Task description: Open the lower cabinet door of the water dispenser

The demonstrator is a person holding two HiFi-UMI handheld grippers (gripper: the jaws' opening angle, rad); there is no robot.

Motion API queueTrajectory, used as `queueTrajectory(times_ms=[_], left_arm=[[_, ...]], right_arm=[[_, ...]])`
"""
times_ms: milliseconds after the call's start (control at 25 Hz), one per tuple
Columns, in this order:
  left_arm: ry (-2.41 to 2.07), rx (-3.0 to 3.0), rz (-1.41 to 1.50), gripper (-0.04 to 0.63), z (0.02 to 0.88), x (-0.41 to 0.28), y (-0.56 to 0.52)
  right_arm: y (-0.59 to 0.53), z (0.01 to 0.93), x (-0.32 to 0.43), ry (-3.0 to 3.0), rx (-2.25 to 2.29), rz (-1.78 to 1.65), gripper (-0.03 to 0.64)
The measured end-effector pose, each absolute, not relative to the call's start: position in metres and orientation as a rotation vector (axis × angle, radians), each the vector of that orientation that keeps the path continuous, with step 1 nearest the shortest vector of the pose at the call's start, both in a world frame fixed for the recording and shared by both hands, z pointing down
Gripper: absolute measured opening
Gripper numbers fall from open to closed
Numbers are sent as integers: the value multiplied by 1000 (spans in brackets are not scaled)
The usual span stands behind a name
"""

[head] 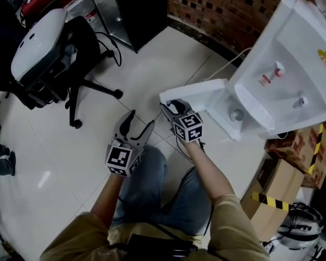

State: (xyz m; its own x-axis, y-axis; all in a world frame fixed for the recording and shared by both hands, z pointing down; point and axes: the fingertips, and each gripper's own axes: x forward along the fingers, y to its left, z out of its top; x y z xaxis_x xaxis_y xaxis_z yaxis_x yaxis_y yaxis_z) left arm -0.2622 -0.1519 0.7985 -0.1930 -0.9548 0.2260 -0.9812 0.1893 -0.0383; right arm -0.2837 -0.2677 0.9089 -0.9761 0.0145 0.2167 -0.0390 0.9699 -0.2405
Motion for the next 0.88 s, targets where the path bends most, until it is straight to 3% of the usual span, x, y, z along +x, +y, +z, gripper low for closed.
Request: queueTrajectory(times_ms=[560,880], left_arm=[[-2282,1925,384,279,790,-263,-115],[-2256,1928,322,279,791,-255,-125]], right_arm=[[-349,912,-361,-2883,421,377,206],[-324,906,-350,-2908,241,340,224]])
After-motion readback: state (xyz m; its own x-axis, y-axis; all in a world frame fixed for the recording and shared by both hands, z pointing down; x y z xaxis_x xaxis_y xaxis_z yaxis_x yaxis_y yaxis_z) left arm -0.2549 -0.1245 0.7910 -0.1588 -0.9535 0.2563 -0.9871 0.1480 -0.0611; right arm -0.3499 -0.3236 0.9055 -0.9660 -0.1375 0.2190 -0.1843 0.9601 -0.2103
